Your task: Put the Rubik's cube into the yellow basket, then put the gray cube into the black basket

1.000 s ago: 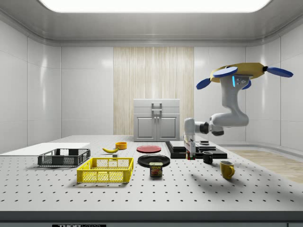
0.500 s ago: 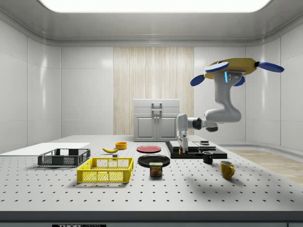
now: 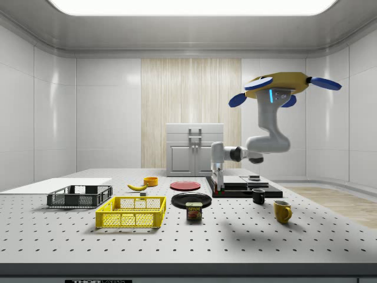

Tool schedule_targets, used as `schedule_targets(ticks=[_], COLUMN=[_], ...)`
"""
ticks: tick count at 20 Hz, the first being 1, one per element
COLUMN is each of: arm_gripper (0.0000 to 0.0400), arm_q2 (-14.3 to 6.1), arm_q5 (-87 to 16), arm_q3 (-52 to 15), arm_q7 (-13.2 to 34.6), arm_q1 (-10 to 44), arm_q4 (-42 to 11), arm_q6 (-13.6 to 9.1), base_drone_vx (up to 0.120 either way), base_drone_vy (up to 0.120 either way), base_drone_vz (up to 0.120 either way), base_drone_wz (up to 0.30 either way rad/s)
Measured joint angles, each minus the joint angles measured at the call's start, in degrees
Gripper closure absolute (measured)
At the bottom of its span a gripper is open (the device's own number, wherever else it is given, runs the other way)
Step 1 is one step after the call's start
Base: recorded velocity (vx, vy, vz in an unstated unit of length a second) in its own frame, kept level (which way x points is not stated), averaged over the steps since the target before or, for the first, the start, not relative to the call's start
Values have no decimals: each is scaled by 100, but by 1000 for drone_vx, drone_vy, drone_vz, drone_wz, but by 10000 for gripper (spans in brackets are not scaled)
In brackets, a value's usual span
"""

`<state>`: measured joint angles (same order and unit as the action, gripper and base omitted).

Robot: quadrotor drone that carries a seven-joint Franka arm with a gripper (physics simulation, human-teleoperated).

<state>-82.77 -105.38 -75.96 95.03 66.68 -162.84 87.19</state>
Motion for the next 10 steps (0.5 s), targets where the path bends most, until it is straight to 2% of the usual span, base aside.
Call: schedule_targets(ticks=[10], arm_gripper=[75], arm_q2=[-107], arm_q5=[46], arm_q3=[-16], arm_q7=[23], arm_q1=[28], arm_q4=[5], arm_q6=[99], base_drone_vx=[120], base_drone_vy=[0], base_drone_vz=[0], base_drone_wz=[0])
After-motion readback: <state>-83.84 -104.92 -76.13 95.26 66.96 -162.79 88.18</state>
